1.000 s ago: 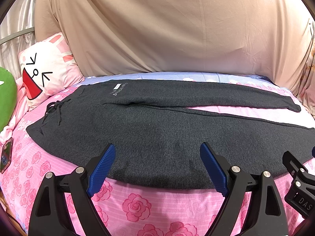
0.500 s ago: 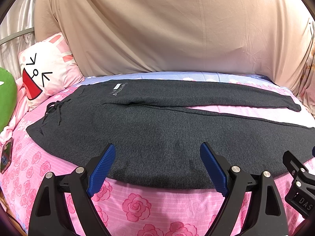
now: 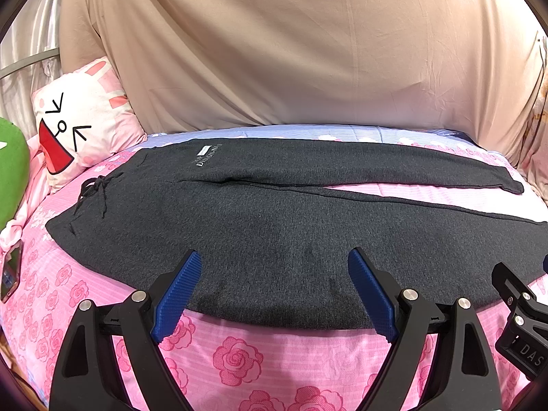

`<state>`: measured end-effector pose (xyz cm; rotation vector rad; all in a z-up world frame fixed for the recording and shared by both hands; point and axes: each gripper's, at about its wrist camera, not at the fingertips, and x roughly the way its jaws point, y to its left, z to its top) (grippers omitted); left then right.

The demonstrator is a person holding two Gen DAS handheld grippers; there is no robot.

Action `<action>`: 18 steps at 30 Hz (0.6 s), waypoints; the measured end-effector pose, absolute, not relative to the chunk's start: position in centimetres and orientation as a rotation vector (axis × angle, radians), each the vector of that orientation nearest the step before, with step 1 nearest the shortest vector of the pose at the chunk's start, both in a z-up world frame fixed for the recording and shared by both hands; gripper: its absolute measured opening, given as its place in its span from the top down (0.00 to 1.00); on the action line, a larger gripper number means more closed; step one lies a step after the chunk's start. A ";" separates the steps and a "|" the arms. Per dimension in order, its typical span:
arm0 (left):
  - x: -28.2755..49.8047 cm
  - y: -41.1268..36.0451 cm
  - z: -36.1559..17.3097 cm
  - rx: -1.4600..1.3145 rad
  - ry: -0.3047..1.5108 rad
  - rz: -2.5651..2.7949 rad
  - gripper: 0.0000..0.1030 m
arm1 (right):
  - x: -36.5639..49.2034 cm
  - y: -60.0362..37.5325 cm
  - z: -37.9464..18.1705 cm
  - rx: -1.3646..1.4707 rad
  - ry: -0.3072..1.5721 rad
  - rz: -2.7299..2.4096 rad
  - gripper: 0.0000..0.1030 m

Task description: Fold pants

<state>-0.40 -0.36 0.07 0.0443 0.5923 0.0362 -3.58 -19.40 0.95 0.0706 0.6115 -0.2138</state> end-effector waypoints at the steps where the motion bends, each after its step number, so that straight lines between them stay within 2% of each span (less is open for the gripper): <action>1: -0.4 -0.4 0.1 0.045 0.592 0.036 0.17 | -3.6 -19.4 0.9 0.071 0.612 -0.214 0.04; 18: -0.6 -0.9 0.1 0.062 0.587 0.024 0.17 | -3.7 -19.2 0.7 0.074 0.621 -0.208 0.04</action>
